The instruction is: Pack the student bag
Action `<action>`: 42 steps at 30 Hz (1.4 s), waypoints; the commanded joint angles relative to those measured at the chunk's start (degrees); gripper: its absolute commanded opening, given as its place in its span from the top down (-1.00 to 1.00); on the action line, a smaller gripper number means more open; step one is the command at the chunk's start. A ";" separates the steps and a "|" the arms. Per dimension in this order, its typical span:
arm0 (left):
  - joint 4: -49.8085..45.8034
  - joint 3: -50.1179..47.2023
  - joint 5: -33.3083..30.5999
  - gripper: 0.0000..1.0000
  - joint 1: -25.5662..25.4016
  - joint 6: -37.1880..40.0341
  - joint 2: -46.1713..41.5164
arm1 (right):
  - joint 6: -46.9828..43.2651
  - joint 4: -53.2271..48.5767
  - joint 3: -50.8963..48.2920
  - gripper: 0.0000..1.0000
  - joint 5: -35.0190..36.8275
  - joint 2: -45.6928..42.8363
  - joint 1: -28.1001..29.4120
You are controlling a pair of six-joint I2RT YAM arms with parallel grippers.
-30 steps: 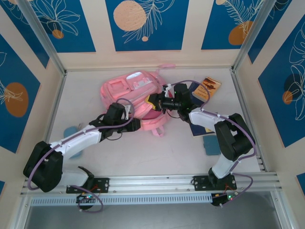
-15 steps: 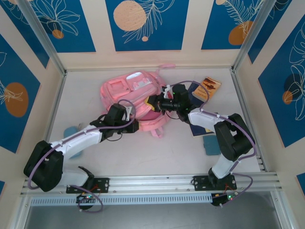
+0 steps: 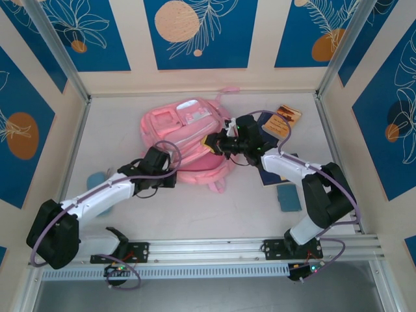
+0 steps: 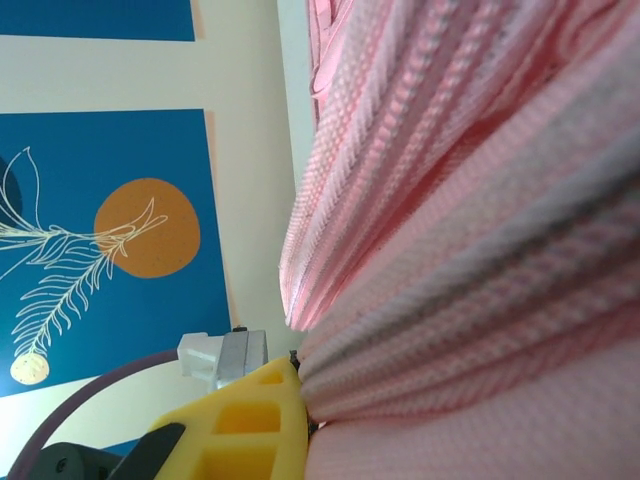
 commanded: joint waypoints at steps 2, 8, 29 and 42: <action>-8.47 2.00 -6.09 1.00 3.12 2.08 -0.37 | -2.05 -1.65 1.09 0.96 2.88 -3.10 -1.06; -6.01 4.34 -2.66 1.00 11.07 5.47 2.47 | -3.24 -1.86 1.83 0.96 0.41 -2.74 -1.24; -14.26 10.95 -6.89 0.23 30.08 -1.84 4.63 | 0.81 7.86 12.47 0.94 -0.70 19.39 6.55; -25.23 17.62 -4.26 -0.49 30.58 -1.74 -3.18 | -2.88 -7.82 16.44 -0.18 4.59 18.28 11.55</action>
